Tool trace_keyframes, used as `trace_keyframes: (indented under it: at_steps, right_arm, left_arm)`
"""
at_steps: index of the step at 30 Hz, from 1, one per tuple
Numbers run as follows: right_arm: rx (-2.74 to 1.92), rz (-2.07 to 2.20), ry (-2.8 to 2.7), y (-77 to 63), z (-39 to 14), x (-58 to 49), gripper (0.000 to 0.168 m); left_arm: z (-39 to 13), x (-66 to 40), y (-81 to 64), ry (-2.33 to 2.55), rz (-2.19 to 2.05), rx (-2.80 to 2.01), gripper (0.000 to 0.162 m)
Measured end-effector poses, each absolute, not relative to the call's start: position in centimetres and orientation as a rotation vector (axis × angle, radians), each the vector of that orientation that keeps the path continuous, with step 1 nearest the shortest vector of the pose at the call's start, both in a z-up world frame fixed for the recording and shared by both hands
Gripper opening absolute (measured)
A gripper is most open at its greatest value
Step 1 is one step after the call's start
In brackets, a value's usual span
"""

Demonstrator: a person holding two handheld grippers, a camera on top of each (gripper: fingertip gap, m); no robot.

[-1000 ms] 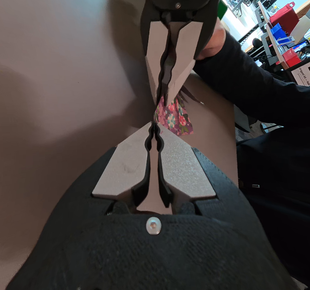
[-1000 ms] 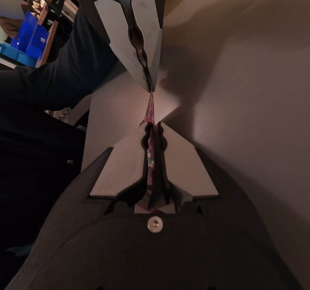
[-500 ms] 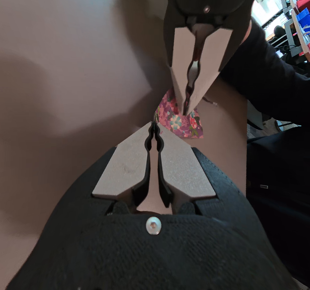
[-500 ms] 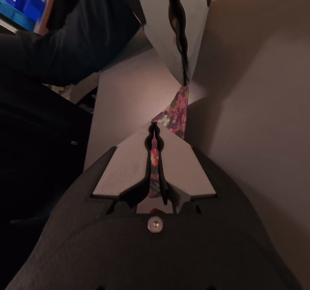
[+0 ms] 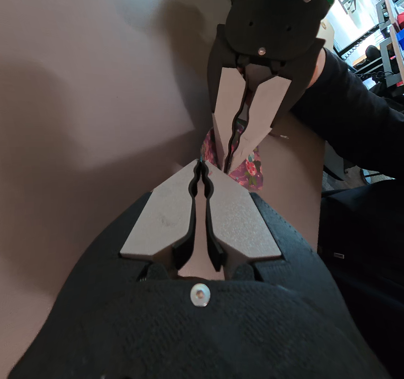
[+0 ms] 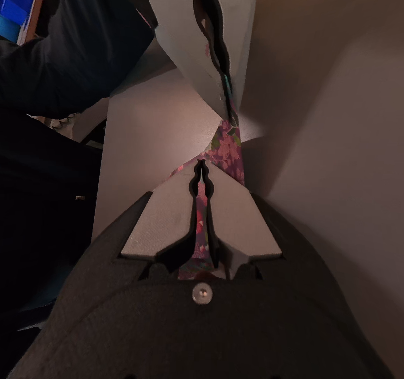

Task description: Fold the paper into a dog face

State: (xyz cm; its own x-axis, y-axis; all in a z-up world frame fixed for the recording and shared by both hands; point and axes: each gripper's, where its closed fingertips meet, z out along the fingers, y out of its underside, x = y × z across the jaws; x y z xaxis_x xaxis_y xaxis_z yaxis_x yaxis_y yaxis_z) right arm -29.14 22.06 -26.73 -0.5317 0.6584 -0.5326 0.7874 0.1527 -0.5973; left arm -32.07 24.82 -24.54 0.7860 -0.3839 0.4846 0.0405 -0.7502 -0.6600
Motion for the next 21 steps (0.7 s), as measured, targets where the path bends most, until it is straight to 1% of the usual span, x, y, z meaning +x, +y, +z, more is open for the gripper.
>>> trace_keyframes:
  at_steps: [5, 11, 21]
  right_arm:
    - [1.488, -1.295, 2.292, 22.3, -27.7, -29.7, 0.0]
    - [1.586, -1.399, 2.172, 23.0, -27.5, -31.0, 0.0]
    - [1.633, -1.449, 2.014, 23.5, -27.2, -31.3, 0.0]
  left_arm:
    - [-24.4, -32.1, 24.7, 0.251, -0.814, -2.293, 0.0]
    - [-23.6, -31.8, 24.6, 0.251, -0.836, -2.263, 0.0]
    - [-23.7, -30.5, 24.5, 0.324, -0.771, -2.279, 0.0]
